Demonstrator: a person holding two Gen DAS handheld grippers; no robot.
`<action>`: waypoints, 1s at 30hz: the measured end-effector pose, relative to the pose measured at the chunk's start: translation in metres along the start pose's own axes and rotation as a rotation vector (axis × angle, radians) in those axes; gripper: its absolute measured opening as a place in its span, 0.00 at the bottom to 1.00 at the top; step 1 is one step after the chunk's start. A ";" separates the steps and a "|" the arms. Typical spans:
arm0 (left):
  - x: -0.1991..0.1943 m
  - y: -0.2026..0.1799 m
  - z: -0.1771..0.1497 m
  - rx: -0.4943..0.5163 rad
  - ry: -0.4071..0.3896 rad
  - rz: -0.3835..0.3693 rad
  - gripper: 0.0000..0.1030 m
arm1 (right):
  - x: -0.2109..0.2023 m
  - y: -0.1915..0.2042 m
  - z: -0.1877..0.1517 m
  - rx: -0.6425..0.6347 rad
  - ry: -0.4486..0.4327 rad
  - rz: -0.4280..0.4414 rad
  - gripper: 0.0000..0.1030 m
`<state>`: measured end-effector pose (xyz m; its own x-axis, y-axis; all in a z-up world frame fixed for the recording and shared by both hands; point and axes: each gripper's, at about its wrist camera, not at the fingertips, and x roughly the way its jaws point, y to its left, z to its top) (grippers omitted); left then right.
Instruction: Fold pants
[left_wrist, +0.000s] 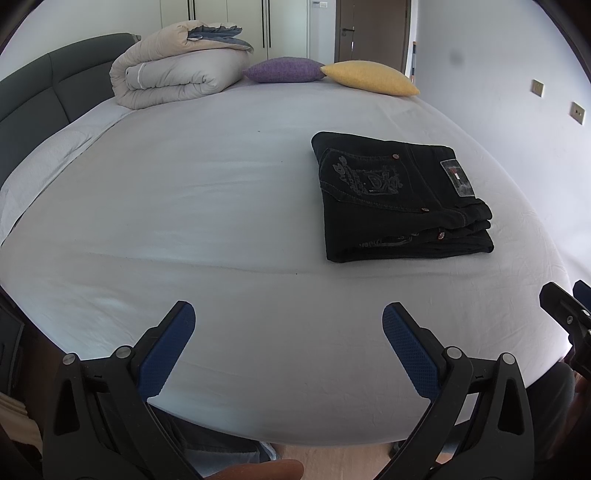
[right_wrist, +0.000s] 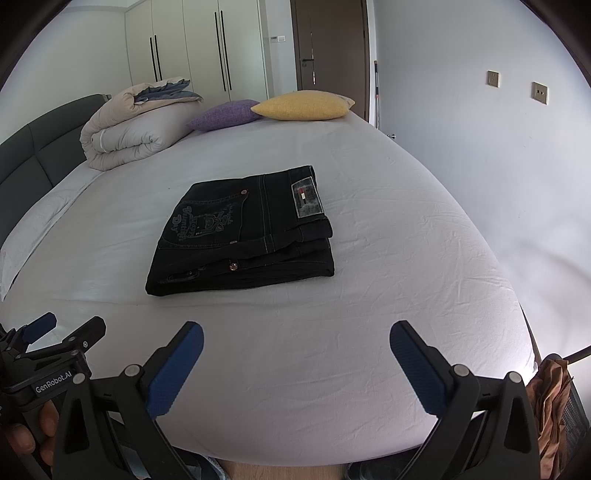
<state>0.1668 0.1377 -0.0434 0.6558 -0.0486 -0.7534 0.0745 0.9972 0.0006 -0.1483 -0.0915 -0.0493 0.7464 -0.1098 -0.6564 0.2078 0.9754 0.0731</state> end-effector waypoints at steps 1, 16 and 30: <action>0.000 0.000 0.000 -0.001 0.001 0.001 1.00 | 0.000 0.000 0.000 0.000 0.000 0.000 1.00; 0.001 0.002 0.000 -0.004 0.007 -0.002 1.00 | 0.003 0.001 -0.002 -0.002 0.003 0.001 1.00; 0.003 0.002 -0.001 -0.004 0.013 -0.009 1.00 | 0.006 0.000 -0.004 -0.004 0.013 0.009 1.00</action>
<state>0.1683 0.1398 -0.0463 0.6450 -0.0568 -0.7620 0.0776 0.9969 -0.0085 -0.1465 -0.0913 -0.0566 0.7399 -0.0985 -0.6654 0.1985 0.9771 0.0761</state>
